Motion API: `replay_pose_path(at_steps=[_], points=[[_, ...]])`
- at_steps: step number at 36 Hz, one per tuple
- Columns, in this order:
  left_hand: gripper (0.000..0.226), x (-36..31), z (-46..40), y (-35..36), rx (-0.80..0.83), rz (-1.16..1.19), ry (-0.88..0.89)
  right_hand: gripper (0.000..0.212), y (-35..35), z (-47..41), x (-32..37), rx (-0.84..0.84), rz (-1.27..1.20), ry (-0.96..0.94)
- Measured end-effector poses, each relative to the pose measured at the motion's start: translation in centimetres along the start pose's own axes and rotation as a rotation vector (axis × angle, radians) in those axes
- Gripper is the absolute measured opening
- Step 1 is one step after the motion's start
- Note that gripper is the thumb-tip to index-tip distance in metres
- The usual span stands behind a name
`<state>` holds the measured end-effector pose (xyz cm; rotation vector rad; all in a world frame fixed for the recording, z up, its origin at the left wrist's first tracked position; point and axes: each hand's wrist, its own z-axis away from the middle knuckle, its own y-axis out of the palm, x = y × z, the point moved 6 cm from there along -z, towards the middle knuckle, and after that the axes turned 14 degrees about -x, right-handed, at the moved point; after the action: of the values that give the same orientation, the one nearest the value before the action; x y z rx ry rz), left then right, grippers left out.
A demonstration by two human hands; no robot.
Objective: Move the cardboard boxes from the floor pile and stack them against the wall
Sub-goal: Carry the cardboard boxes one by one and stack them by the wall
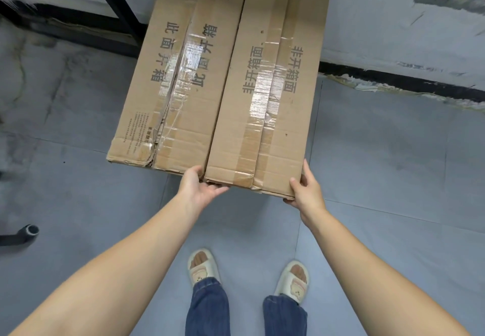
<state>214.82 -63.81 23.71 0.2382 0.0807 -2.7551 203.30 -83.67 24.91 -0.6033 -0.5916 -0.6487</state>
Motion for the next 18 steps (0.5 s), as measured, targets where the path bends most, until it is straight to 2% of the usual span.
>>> replay_pose_path(at_steps=[3, 6, 7, 10, 13, 18], points=[[0.025, 0.0, 0.0, -0.7, -0.009, -0.026, 0.014, 0.053, -0.3, 0.0, -0.4, 0.007, -0.005, 0.010], [0.020, -0.3, 1.2, -1.3, -0.019, -0.056, 0.044, 0.035, -0.6, 0.1, -0.5, -0.001, 0.019, 0.050], [0.023, -0.5, 1.8, -1.5, -0.030, -0.080, 0.069, 0.035, -0.7, 0.2, -0.5, -0.002, 0.044, 0.062], [0.055, -1.3, 3.8, -2.5, -0.082, -0.198, 0.172, 0.053, -1.9, 1.1, -0.5, -0.009, 0.180, 0.081], [0.050, -1.9, 6.2, -4.1, -0.109, -0.300, 0.244, 0.065, -4.0, 3.3, 0.6, 0.009, 0.292, 0.051], [0.042, -2.2, 12.6, -7.2, -0.084, -0.395, 0.312, 0.061, -9.0, 9.5, 3.5, 0.099, 0.387, -0.037]])
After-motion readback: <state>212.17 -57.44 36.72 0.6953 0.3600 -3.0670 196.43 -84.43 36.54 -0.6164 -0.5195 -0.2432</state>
